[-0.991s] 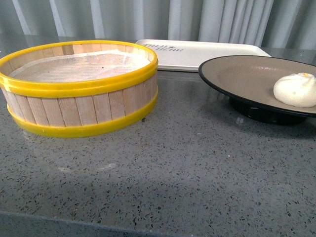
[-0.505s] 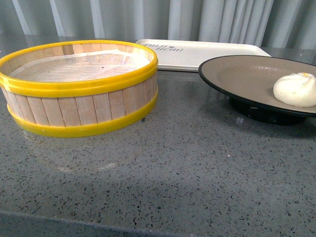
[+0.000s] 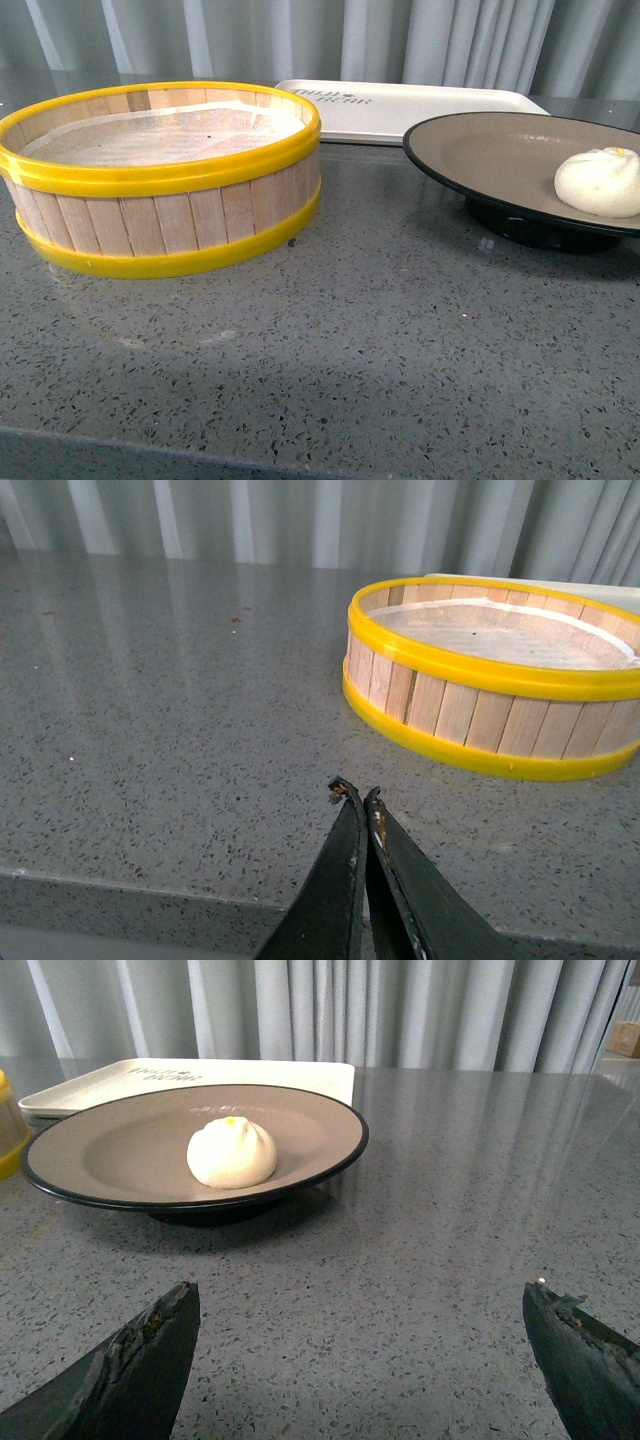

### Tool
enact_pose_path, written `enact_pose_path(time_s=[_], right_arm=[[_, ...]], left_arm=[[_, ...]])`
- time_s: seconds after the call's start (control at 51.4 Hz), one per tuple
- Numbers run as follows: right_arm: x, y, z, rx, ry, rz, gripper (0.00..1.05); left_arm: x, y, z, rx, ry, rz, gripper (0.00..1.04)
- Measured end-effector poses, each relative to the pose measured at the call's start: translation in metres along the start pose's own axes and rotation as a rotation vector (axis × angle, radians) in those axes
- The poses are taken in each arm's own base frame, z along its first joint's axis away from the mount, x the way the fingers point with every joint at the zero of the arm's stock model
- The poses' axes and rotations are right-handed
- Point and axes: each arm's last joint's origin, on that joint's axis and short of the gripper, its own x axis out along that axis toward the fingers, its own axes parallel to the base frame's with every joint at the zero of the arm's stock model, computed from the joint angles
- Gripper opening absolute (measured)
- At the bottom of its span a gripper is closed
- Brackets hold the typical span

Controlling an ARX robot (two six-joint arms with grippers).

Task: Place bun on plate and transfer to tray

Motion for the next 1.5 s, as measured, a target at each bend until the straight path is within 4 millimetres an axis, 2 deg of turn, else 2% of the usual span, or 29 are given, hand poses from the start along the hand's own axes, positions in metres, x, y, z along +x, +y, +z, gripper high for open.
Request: enact_pose_path(time_s=[0.233,0.33,0.603,0.641,0.758,0.816,0.952,1.069,1.166,1.283,1.438,1.497], right_arm=[[0.0,0.0,0.0,0.0,0.0,0.0,0.96],[0.0,0.0,0.0,0.0,0.0,0.0,0.96],[0.0,0.0,0.0,0.0,0.0,0.0,0.96],[0.0,0.0,0.0,-0.004,0.001,-0.007,0.96],[0.01,-0.003,0.01,-0.154,0.037,-0.317,0.96],[0.021,-0.009,0.022,-0.179,0.022,-0.359,0.96],[0.047,-0.027,0.048,-0.133,-0.029,-0.326,0.96],[0.069,-0.046,0.059,-0.014,-0.009,-0.287,0.96],[0.097,-0.069,0.066,0.233,0.047,-0.222,0.96],[0.126,-0.078,0.069,0.532,0.116,-0.087,0.96],[0.148,-0.082,0.062,0.884,0.219,0.022,0.96],[0.152,-0.083,0.058,0.949,0.246,0.027,0.96]], left_arm=[[0.0,0.0,0.0,-0.001,0.002,0.0,0.05],[0.0,0.0,0.0,0.0,0.003,0.0,0.22],[0.0,0.0,0.0,0.0,0.003,0.0,0.6],[0.0,0.0,0.0,0.0,0.002,0.0,0.69],[0.0,0.0,0.0,-0.001,0.002,0.003,0.9],[0.0,0.0,0.0,0.0,0.002,0.0,1.0],[0.0,0.0,0.0,0.0,0.002,0.0,0.98],[0.0,0.0,0.0,0.0,0.002,0.0,0.98],[0.0,0.0,0.0,0.0,0.002,0.0,0.98],[0.0,0.0,0.0,0.0,0.002,0.0,0.98],[0.0,0.0,0.0,0.0,0.002,0.0,0.98],[0.0,0.0,0.0,0.0,0.002,0.0,0.98]])
